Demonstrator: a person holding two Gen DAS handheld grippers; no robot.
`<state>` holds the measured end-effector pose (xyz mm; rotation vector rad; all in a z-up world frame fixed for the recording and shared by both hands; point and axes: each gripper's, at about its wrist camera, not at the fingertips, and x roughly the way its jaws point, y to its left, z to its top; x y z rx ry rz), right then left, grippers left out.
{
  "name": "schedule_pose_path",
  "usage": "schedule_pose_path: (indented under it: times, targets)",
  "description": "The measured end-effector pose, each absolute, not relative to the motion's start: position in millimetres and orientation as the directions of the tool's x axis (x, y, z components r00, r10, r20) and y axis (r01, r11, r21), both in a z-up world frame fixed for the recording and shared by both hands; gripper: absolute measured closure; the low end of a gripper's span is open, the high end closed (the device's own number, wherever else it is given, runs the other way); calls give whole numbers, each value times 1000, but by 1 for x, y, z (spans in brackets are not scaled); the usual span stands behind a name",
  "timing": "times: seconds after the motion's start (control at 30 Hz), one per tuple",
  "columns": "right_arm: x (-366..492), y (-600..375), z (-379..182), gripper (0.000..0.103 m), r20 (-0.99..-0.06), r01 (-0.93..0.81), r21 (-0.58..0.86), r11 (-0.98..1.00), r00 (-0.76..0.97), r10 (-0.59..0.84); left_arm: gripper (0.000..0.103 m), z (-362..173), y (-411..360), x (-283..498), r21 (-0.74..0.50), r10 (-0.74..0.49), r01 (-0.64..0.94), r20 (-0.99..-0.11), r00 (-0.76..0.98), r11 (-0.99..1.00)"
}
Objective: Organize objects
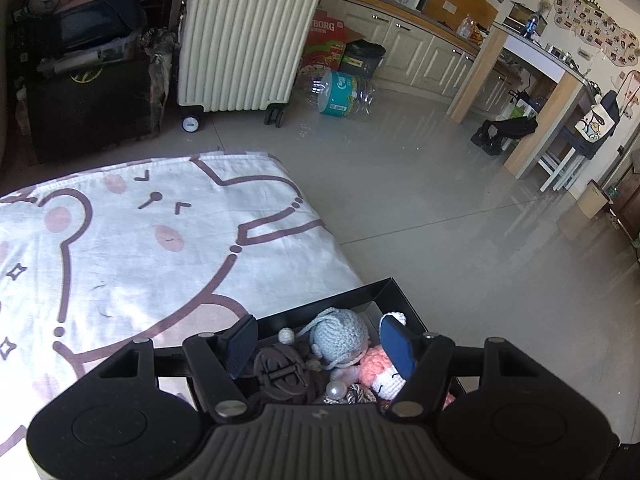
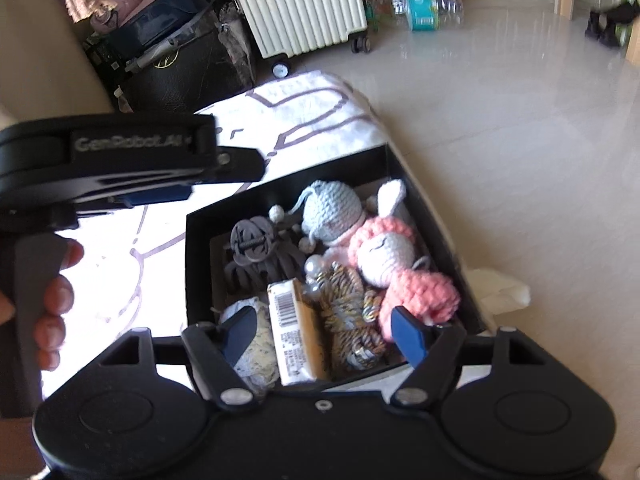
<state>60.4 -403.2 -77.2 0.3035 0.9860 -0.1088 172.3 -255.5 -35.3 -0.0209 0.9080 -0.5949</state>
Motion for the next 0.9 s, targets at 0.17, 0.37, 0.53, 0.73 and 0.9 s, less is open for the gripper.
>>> schedule_pose_path:
  times: [0.17,0.37,0.53,0.73,0.9]
  targets:
    - [54,-394,-61,17,-814,205,124,971,581,-19,34,-18,-235,163,-228,-461,457,-731,503,860]
    - [45,-389,-46,13,-788,216,89,972,612,-64,29,-1,-210,151,-180,-403,417,-735,546,891]
    - [36,-386,-34,7,-767,234,76,969,635,-93,19,7,-189,139,-155,-364,380,-734,573,912]
    - [24,-385,-23,0,-748,267,81,960,653,-119,11,14,-168,126,-130,-322,342,-736,595,931]
    - [16,-385,-18,0,-736,291,75,954,661,-144,6,17,-153,117,-103,-295,329,-736,610,939]
